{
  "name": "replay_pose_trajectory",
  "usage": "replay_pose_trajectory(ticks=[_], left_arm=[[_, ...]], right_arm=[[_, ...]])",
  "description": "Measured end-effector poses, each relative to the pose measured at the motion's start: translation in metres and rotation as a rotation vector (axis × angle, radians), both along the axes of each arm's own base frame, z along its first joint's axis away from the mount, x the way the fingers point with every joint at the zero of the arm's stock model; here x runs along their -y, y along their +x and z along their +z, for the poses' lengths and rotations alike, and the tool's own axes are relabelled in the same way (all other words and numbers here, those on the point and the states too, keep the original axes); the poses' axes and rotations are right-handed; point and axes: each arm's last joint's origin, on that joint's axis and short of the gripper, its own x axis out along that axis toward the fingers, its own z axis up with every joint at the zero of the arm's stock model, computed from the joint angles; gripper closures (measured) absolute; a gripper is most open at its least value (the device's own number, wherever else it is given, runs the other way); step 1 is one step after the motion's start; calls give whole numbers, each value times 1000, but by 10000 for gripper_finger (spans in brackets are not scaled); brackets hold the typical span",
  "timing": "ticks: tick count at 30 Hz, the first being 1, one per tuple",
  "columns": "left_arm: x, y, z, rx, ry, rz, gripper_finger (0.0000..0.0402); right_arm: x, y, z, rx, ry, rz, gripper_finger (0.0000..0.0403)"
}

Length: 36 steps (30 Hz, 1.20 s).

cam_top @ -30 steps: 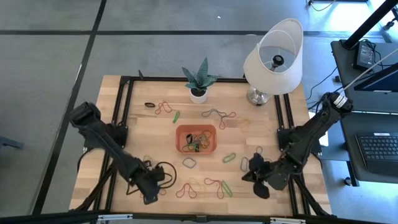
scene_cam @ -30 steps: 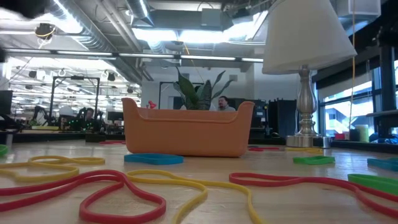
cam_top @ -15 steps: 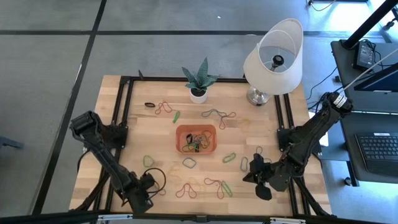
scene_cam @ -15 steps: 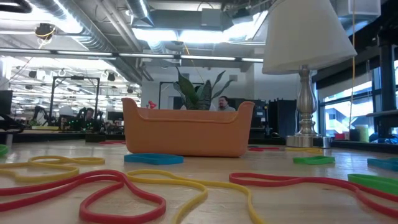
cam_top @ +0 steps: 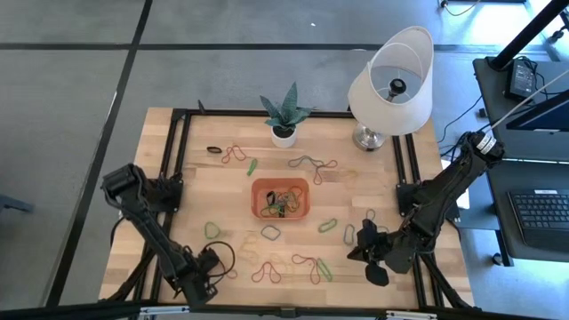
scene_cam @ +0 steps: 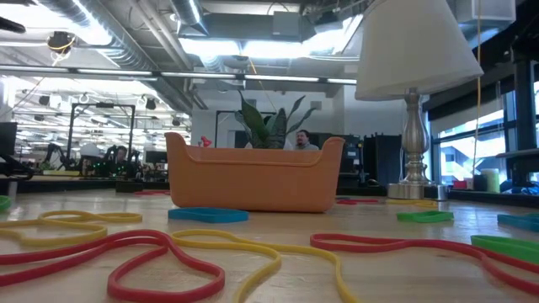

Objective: Pick and place rubber bands into bin
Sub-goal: Put the red rubber band into the orange bin

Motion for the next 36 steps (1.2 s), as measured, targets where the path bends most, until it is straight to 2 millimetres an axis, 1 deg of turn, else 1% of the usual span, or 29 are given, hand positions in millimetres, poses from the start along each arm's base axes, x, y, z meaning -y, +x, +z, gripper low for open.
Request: replay_pose_trajectory(ticks=[2, 8, 14, 22, 29, 36], left_arm=[[-1, 0, 2, 2, -7, 3, 393], [-3, 10, 16, 1, 7, 27, 399], [1, 25, 38, 40, -7, -18, 399], [-4, 53, 77, 174, 77, -66, 399], [-21, 85, 115, 306, 188, -154, 399], [-51, 117, 147, 378, 282, -237, 399]], right_arm=[[0, 0, 0, 1, -2, 2, 389], [0, 0, 0, 5, -19, 17, 389], [1, 0, -1, 3, -41, 30, 389], [1, -1, -1, 1, -50, 34, 389], [1, -1, -2, -5, -57, 34, 389], [1, -1, -2, -5, -57, 34, 389]])
